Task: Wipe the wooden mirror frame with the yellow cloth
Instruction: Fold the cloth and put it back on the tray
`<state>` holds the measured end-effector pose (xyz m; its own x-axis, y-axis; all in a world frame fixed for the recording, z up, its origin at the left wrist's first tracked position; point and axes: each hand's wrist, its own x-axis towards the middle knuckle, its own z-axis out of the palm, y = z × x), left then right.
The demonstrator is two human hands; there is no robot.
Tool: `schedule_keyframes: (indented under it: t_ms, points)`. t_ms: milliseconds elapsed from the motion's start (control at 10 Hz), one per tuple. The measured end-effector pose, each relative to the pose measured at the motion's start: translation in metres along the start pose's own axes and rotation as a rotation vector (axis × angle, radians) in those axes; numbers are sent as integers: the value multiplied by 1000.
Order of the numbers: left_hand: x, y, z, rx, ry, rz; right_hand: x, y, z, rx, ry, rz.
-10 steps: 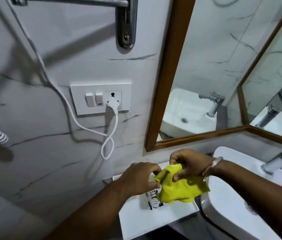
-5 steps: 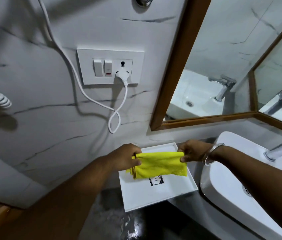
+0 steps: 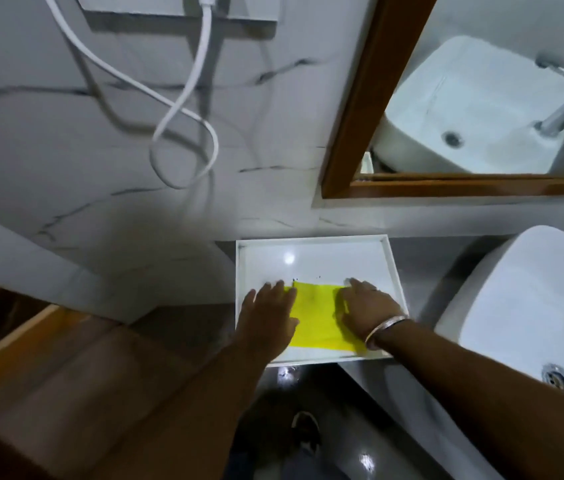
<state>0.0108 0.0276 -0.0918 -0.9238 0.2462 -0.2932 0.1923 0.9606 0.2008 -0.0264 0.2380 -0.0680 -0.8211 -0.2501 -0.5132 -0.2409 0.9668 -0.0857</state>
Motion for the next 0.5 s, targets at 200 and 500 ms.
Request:
schedule_keyframes:
  t_ms: [200, 500]
  points:
    - [6, -4, 31, 172, -77, 181, 11, -22, 64, 78, 50, 100]
    - [2, -31, 14, 242, 107, 155, 16, -39, 56, 32, 214, 172]
